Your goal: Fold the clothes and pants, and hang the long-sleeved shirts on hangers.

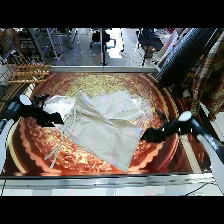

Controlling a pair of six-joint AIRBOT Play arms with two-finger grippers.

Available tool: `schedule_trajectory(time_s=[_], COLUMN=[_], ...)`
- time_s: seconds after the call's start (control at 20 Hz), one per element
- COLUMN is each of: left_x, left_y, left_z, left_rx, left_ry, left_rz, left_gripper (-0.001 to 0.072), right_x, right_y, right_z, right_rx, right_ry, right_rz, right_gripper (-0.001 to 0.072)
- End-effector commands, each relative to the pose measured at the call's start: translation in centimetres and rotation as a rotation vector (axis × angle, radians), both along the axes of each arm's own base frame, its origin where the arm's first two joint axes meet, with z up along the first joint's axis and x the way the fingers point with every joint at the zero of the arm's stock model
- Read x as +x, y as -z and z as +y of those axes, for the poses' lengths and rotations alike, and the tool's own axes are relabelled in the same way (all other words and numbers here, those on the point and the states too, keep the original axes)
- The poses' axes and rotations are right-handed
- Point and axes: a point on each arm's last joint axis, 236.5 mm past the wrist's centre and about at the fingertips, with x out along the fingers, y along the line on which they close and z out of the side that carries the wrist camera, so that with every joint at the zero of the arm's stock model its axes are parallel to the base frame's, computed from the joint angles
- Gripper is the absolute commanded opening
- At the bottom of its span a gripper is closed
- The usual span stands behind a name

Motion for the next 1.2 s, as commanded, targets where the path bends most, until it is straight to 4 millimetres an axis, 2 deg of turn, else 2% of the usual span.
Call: schedule_trajectory(time_s=[0.0, 0.05, 0.15, 0.3, 0.45, 0.6, 0.8, 0.85, 0.9, 0.95, 1.0, 1.05, 1.1, 1.15], left_x=[1.2, 1.3, 1.7, 1.6, 0.5, -1.3, -1.3, -1.4, -1.3, -1.1, -0.7, -0.4, 0.0, 0.4], left_y=[1.8, 2.4, 3.3, 4.4, 4.6, 3.7, 3.2, 3.4, 3.6, 4.0, 4.6, 5.0, 5.4, 5.9], left_z=[-1.0, -1.5, -2.0, -2.0, -1.5, 0.3, 3.5, 3.9, 4.0, 4.0, 3.5, 2.8, 2.0, 1.5], left_rx=[-0.093, -0.130, -0.165, -0.171, -0.187, -0.191, -0.201, -0.201, -0.201, -0.200, -0.208, -0.229, -0.255, -0.269], left_ry=[-0.084, -0.101, -0.122, -0.128, -0.126, -0.118, -0.187, -0.196, -0.200, -0.205, -0.209, -0.213, -0.220, -0.234], left_rz=[0.006, 0.023, 0.039, 0.061, 0.112, 0.161, 0.152, 0.154, 0.154, 0.153, 0.153, 0.156, 0.157, 0.158], left_gripper=[0.0598, 0.0574, 0.0493, 0.0481, 0.0482, 0.0483, 0.0484, 0.0485, 0.0486, 0.0486, 0.0486, 0.0486, 0.0486, 0.0485], right_x=[-5.9, -7.1, -8.1, -9.4, -10.8, -10.6, -10.0, -9.9, -9.8, -9.6, -9.4, -9.2, -9.1, -9.1], right_y=[2.7, 3.5, 4.5, 5.5, 6.8, 7.9, 8.3, 8.3, 8.3, 8.2, 8.1, 7.9, 7.8, 7.8], right_z=[2.8, 3.9, 5.8, 7.7, 9.0, 9.3, 9.1, 9.1, 9.1, 9.2, 9.4, 9.5, 9.5, 9.5], right_rx=[0.050, 0.062, 0.063, 0.016, -0.008, -0.039, -0.055, -0.054, -0.051, -0.044, -0.034, -0.028, -0.027, -0.027], right_ry=[0.106, 0.103, 0.089, 0.030, -0.021, -0.013, 0.014, 0.013, 0.011, 0.006, 0.010, 0.007, 0.009, 0.009], right_rz=[0.067, 0.089, 0.089, 0.096, 0.128, 0.123, 0.111, 0.109, 0.102, 0.085, 0.074, 0.068, 0.064, 0.062], right_gripper=[0.0460, 0.0431, 0.0422, 0.0423, 0.0425, 0.0425, 0.0409, 0.0328, 0.0208, 0.0148, 0.0147, 0.0112, 0.0020, 0.0017])
